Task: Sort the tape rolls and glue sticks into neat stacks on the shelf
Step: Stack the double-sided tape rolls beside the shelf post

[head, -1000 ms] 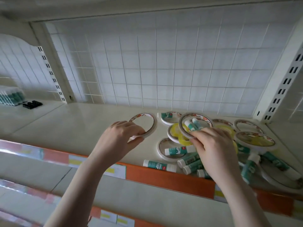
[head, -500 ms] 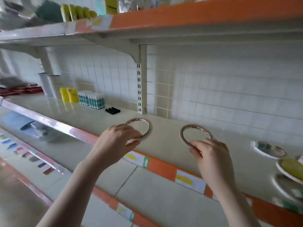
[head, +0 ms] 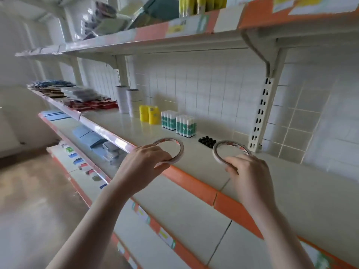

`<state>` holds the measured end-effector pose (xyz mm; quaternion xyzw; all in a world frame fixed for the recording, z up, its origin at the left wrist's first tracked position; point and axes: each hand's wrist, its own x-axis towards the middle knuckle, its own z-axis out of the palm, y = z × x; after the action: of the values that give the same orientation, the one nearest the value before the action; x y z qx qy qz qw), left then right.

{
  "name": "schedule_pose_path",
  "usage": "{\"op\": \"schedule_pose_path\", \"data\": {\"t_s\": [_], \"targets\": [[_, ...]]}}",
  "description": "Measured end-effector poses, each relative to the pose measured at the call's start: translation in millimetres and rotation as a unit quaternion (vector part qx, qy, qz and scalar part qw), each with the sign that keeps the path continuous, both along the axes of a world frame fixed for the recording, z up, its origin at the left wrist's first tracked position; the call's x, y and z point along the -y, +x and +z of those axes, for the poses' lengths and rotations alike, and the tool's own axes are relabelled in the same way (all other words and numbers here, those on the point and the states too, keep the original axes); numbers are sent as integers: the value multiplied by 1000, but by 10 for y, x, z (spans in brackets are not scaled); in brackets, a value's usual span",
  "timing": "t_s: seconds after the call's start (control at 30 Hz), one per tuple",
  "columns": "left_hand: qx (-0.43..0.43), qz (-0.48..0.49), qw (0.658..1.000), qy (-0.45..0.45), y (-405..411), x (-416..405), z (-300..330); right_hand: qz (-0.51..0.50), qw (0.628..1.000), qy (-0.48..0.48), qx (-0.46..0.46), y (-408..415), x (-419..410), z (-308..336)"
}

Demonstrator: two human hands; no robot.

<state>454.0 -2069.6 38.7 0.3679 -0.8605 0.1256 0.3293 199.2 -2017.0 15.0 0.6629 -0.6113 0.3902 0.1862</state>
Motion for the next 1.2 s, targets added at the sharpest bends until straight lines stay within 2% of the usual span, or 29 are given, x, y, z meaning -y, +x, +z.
{"op": "schedule_pose_path", "data": {"t_s": [0.3, 0.57, 0.73, 0.93, 1.07, 1.2], "targets": [[32, 53, 998, 1, 1133, 1529, 160, 57, 997, -34, 48, 1121, 1905, 76], [21, 80, 996, -14, 2090, 2775, 376, 90, 996, -11, 23, 2051, 3231, 302], [14, 32, 999, 0, 2689, 3676, 330, 52, 998, -22, -9, 2575, 3923, 325], [17, -45, 998, -32, 3299, 4671, 441, 29, 999, -37, 20, 3177, 4680, 489], [14, -79, 996, -44, 3504, 5194, 514, -25, 999, -6, 20, 3384, 5123, 655], [17, -107, 993, -42, 3544, 5550, 531, -36, 998, 25, 37, 3441, 5477, 826]]}}
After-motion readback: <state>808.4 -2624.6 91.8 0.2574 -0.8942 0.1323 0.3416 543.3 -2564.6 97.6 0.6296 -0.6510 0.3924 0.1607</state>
